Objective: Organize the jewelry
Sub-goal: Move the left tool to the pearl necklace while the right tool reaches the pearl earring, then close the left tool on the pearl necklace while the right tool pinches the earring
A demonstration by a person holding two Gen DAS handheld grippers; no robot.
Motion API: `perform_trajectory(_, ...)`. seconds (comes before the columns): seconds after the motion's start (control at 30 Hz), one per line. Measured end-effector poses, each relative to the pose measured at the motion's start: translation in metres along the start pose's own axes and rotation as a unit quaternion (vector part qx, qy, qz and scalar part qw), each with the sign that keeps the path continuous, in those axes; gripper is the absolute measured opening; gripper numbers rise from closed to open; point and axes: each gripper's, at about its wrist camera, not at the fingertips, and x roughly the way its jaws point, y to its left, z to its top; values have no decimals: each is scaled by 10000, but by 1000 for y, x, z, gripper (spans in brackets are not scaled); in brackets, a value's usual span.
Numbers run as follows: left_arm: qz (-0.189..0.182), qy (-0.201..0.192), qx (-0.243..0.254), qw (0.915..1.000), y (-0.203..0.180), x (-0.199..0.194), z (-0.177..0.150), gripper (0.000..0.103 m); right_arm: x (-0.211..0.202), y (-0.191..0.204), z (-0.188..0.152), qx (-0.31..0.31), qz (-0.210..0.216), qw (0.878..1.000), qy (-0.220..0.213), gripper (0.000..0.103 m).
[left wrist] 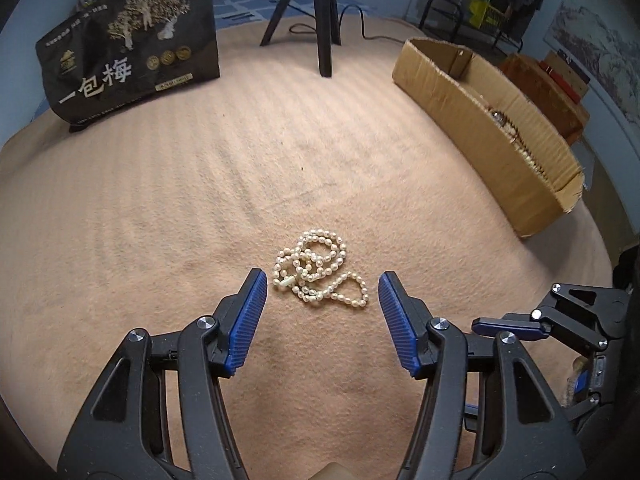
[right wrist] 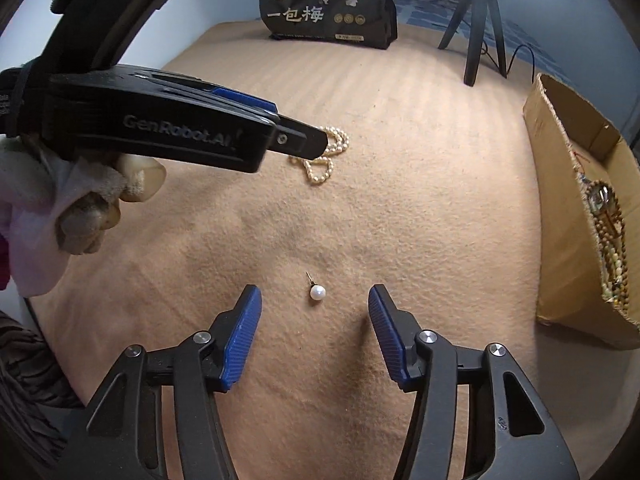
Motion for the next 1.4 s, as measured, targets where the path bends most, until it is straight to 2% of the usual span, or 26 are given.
perform_trajectory(0.07, 18, 44, 43, 10000, -1, 5, 0, 60, 4, 0, -1, 5, 7, 10000, 40, 46)
perform_trajectory(0.27, 110, 134, 112, 9998, -2, 20, 2, 60, 8, 1, 2, 8, -15, 10000, -6, 45)
perform_trajectory(0.43, 171, 133, 161, 9996, 1, 28, 2, 60, 11, 4, 4, -106, -107, 9999, -11, 36)
perform_trajectory(0.67, 199, 77, 228, 9995, 2, 30, 1, 60, 12, 2, 5, -100, -127, 9999, 4, 18)
perform_trajectory(0.8, 222, 39, 191, 9996, 5, 30, 1, 47, 12, 1, 5, -111, -122, 9999, 20, 8)
perform_trajectory(0.83, 203, 37, 128, 9997, 8, 30, 2, 40, 12, 0, 6, -105, -122, 9999, 22, 7)
perform_trajectory(0.93, 150, 23, -109, 9998, 19, 28, 3, 23, 12, -2, 5, -62, -90, 9999, 36, 7)
perform_trajectory(1.0, 98, 16, -260, 9996, 25, 28, 3, 16, 12, -1, 5, -62, -90, 9999, 44, 7)
perform_trajectory(1.37, 67, -115, -378, 9992, 26, 15, 3, 12, 3, -2, 11, 16, -66, 9999, -111, 6)
perform_trajectory(1.4, 68, -143, -396, 9991, 26, 12, 3, 9, -1, -3, 13, 23, -62, 9998, -164, 6)
